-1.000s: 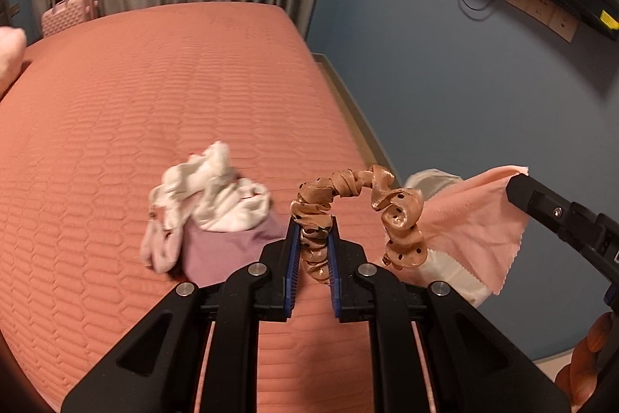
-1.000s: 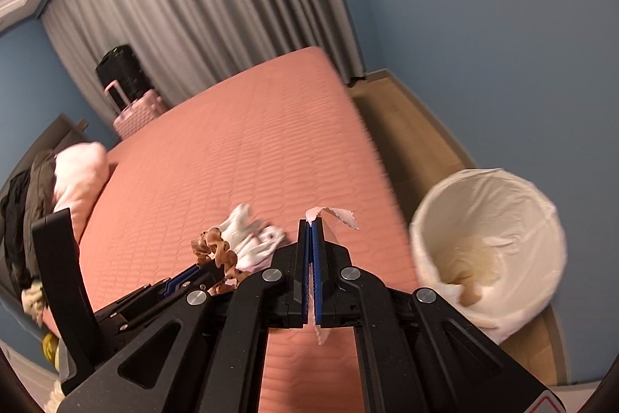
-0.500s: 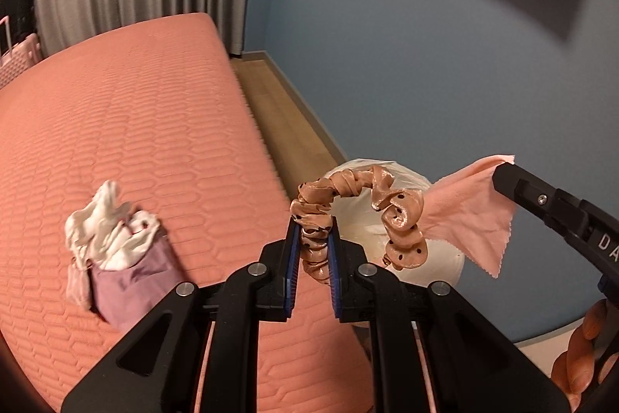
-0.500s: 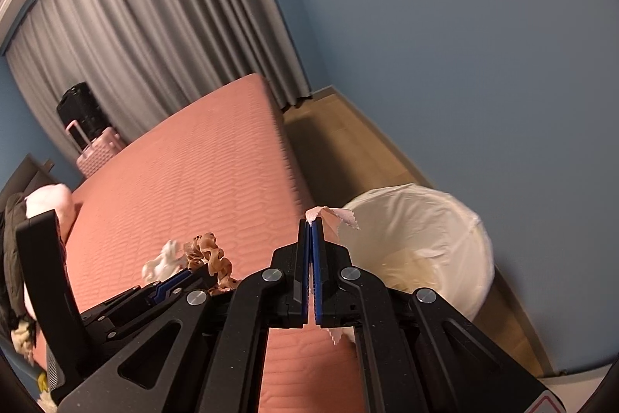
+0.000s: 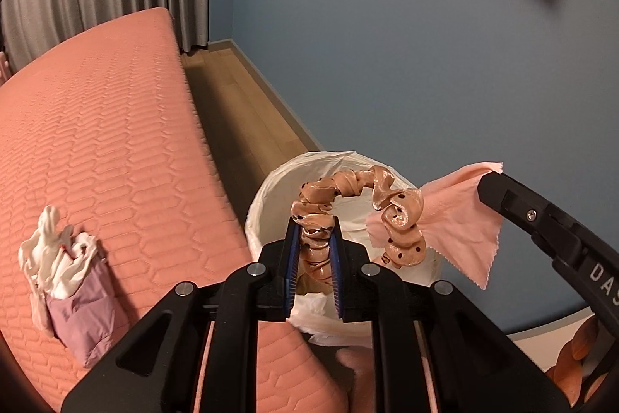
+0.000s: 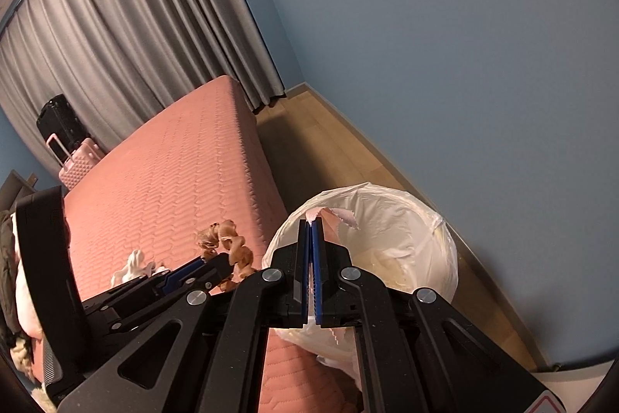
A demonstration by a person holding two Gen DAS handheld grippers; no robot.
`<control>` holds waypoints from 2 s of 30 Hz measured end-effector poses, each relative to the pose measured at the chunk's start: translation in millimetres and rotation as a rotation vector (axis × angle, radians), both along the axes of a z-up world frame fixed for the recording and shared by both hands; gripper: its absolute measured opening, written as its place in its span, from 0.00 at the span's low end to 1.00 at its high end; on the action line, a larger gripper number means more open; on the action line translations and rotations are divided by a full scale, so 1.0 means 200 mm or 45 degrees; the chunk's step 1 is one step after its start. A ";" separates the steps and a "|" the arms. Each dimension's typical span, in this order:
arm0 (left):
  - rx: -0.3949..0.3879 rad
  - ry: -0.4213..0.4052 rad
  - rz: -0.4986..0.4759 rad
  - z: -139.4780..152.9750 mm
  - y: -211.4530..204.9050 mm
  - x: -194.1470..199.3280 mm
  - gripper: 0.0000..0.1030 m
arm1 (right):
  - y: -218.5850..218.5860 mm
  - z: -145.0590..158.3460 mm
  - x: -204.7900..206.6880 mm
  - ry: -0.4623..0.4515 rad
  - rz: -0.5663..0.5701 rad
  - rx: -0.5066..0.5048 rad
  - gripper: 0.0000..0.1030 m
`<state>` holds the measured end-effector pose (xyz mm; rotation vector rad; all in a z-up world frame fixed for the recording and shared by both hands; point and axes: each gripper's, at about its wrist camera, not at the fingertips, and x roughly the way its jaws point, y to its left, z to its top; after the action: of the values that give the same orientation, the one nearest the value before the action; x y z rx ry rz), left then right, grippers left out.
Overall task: Collect trash
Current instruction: 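Carry both items over the wastebasket and open both tools to drop them, then grasp the white tissue with the left tool while the right grasps the lilac cloth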
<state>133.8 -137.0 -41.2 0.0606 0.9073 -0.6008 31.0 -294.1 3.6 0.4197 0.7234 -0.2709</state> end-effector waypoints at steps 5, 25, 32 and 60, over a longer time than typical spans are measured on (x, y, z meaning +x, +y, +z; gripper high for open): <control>0.027 -0.033 0.047 0.00 -0.03 0.01 0.58 | -0.01 -0.01 0.00 0.003 -0.016 0.011 0.09; -0.018 -0.029 0.178 0.04 0.21 -0.02 0.61 | 0.16 0.02 0.02 0.002 0.039 -0.019 0.28; -0.041 -0.031 0.235 0.05 0.34 -0.04 0.61 | 0.29 0.02 0.02 0.013 0.102 -0.036 0.28; -0.073 0.100 0.616 -0.15 1.22 -0.05 0.69 | 0.97 -0.16 0.13 0.154 0.391 -0.051 0.38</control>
<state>124.6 107.1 -70.5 -0.2308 0.9385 -0.1786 56.0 -99.3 -28.0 0.2503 0.8875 -0.0209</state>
